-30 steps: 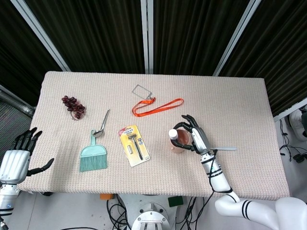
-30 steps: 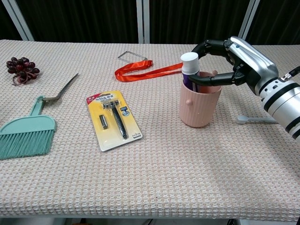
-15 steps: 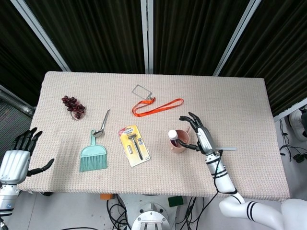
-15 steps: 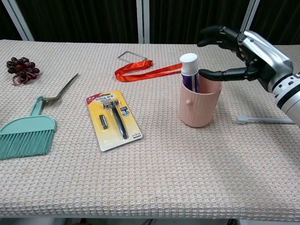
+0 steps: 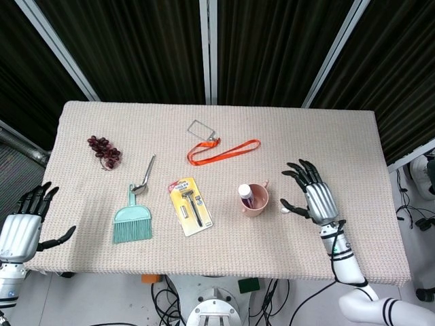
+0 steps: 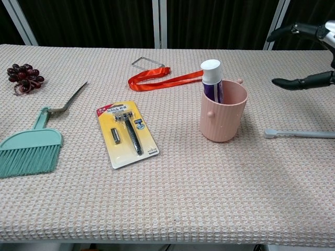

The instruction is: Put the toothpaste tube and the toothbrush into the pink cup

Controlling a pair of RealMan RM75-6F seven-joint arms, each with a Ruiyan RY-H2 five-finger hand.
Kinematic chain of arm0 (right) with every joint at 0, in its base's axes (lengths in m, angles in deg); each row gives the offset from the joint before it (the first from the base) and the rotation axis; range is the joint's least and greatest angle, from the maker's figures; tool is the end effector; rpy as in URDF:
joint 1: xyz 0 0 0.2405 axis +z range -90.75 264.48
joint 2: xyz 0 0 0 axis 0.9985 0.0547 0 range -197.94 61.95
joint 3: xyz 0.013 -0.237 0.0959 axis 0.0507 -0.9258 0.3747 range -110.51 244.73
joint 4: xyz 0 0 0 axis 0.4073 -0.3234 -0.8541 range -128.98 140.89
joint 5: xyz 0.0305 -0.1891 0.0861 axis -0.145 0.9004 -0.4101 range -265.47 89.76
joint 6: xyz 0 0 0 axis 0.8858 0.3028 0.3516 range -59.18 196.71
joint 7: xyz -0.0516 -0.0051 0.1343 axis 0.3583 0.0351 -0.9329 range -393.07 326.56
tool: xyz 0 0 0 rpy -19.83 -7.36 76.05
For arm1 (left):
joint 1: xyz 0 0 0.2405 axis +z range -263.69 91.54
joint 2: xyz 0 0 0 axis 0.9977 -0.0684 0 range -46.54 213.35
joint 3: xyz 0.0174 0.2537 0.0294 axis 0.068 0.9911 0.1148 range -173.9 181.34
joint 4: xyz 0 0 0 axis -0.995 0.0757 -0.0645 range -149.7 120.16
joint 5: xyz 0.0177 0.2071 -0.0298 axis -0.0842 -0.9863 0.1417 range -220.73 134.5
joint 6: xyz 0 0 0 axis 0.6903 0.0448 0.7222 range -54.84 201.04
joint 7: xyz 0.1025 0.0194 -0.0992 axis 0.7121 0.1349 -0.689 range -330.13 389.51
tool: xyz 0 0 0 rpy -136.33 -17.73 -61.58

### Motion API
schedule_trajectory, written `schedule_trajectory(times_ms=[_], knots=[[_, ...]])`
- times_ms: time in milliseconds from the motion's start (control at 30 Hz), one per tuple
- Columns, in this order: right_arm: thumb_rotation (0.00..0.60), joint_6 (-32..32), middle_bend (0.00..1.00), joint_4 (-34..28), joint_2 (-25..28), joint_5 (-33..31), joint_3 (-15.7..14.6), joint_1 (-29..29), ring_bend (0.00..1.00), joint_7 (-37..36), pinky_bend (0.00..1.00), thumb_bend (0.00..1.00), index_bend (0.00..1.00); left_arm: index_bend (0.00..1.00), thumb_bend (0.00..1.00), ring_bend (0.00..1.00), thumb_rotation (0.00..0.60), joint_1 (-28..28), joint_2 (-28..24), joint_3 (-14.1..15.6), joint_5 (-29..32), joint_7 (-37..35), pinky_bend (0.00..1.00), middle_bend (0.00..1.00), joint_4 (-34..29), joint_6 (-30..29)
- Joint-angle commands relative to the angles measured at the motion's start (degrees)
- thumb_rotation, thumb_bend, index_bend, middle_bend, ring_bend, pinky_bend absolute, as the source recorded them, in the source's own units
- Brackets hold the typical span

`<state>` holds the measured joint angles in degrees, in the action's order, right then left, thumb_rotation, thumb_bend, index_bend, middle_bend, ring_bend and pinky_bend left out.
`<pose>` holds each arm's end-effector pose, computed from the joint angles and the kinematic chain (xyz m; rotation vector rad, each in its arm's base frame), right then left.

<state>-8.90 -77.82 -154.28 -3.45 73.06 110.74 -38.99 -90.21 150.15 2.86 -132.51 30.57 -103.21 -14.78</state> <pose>-0.2167 -0.2751 0.0380 1.5210 -1.0593 1.3236 -0.3146 0.1702 0.1488 -1.4306 -0.8473 -0.9079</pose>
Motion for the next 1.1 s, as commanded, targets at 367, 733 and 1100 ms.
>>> schedule_trajectory(times_ms=[367, 733, 1100], knots=[[0.6, 11.7, 0.03, -4.9, 4.2, -16.0, -3.6, -3.2, 0.0, 22.1, 0.0, 0.47, 0.32, 0.07, 0.17, 0.04, 0.226, -0.5, 0.7, 0.2, -0.4, 0.0, 0.13, 0.03, 0.8, 0.7], [0.6, 11.5, 0.06, 0.1, -1.3, -15.7, -2.3, -2.6, 0.0, 23.5, 0.0, 0.54, 0.43, 0.07, 0.17, 0.04, 0.227, -0.2, 0.6, 0.3, -0.4, -1.2, 0.13, 0.03, 1.6, 0.5], [0.6, 11.8, 0.1, 0.8, -1.3, -16.3, -1.2, -2.6, 0.0, 23.7, 0.0, 0.67, 0.49, 0.07, 0.17, 0.04, 0.228, -0.2, 0.8, 0.4, -0.2, -1.5, 0.13, 0.03, 1.9, 0.7]])
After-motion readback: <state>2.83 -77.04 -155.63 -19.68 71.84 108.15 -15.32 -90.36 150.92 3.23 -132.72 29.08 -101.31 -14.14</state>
